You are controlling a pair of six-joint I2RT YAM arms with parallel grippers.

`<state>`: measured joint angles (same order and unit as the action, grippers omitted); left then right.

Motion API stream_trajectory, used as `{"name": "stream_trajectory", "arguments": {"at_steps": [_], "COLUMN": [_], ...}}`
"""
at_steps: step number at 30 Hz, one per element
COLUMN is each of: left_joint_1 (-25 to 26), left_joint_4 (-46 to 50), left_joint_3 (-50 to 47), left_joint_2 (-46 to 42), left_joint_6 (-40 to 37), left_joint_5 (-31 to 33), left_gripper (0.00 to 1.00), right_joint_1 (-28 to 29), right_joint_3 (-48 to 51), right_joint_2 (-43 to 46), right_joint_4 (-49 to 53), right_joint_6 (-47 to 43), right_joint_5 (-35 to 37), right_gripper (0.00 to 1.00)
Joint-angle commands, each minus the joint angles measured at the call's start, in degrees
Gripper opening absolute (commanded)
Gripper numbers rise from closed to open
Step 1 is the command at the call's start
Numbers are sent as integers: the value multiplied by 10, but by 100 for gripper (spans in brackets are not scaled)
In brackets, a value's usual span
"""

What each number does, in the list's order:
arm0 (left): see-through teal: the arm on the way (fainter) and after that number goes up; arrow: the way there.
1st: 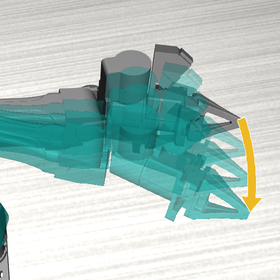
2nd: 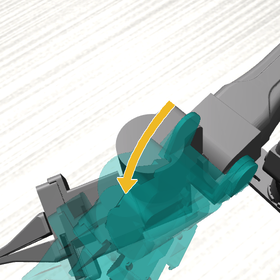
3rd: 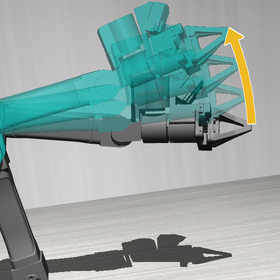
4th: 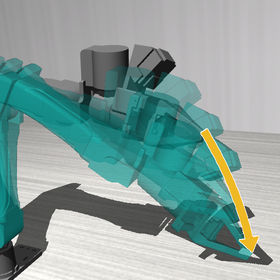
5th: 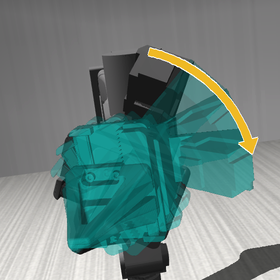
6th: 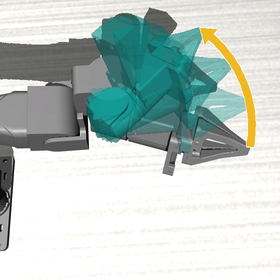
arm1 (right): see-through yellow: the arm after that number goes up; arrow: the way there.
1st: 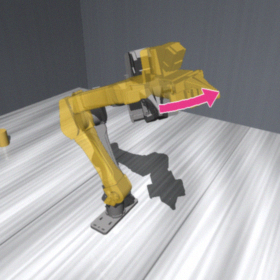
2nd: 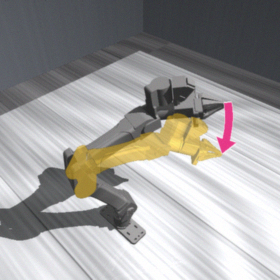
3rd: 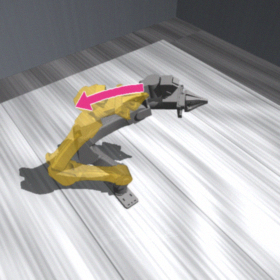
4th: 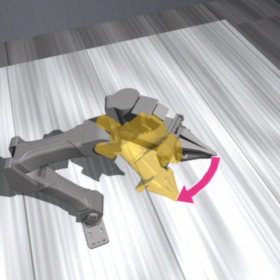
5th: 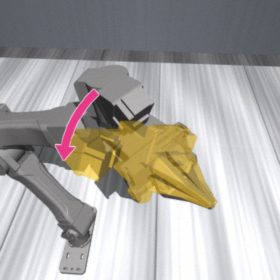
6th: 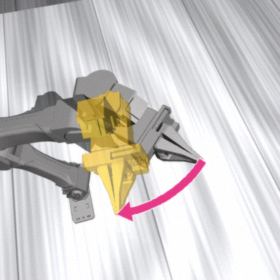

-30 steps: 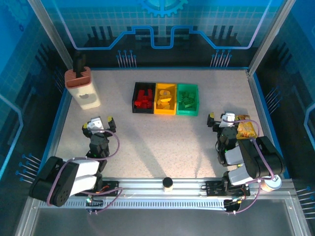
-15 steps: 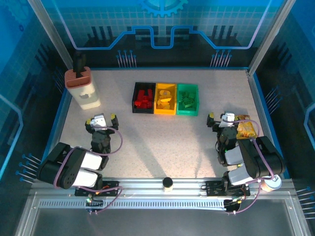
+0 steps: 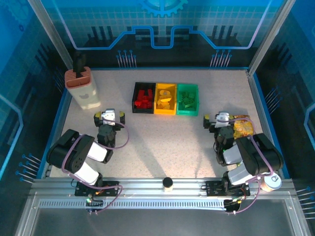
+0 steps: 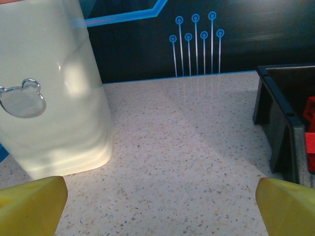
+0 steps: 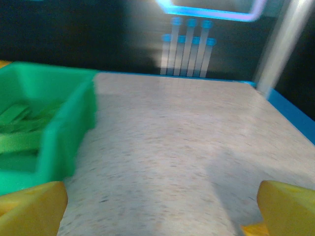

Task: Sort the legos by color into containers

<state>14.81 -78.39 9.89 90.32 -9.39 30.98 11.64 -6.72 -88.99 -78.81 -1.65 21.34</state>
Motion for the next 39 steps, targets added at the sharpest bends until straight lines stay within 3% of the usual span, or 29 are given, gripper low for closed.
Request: {"name": "stream_trajectory", "arguments": {"at_steps": [1, 14, 16, 18, 19, 20, 21, 22, 23, 30, 36, 39], "left_joint_1": [1, -6, -16, -43, -79, -89, -94, -133, -150, -144, -129, -129], "left_joint_4": [-19, -19, -18, 28, 74, 90, 185, 279, 275, 245, 209, 236], "left_joint_3": [3, 6, 8, 17, 31, 56, 95, 126, 122, 114, 96, 111], "left_joint_2": [4, 5, 8, -6, -5, 9, -3, -22, -23, -16, -14, -13], "left_joint_6": [-16, -16, -8, 20, 47, 51, 66, 103, 113, 104, 91, 96], "left_joint_5": [-27, -48, -54, -101, -157, -161, -155, -208, -241, -231, -214, -197], "left_gripper": [99, 99, 99, 99, 99, 99, 99, 99, 99, 99, 99, 99], "right_joint_1": [10, 10, 2, -34, -73, -85, -67, -58, -58, -53, -22, -24], "right_joint_3": [-19, -40, -71, -149, -149, -146, -148, -150, -150, -146, -94, -106], "right_joint_2": [-26, -39, -21, 0, 10, 12, 6, 5, 5, 5, -4, -2], "right_joint_4": [-27, -22, 60, 243, 262, 259, 250, 251, 253, 244, 127, 155], "right_joint_6": [-65, -54, -36, 11, 36, 46, 32, 26, 27, 22, -7, -1], "right_joint_5": [-73, -19, -3, -11, -83, -106, -74, -55, -55, -49, -15, -7], "right_gripper": [100, 100, 100, 100, 100, 100, 100, 100, 100, 100, 100, 100]}}
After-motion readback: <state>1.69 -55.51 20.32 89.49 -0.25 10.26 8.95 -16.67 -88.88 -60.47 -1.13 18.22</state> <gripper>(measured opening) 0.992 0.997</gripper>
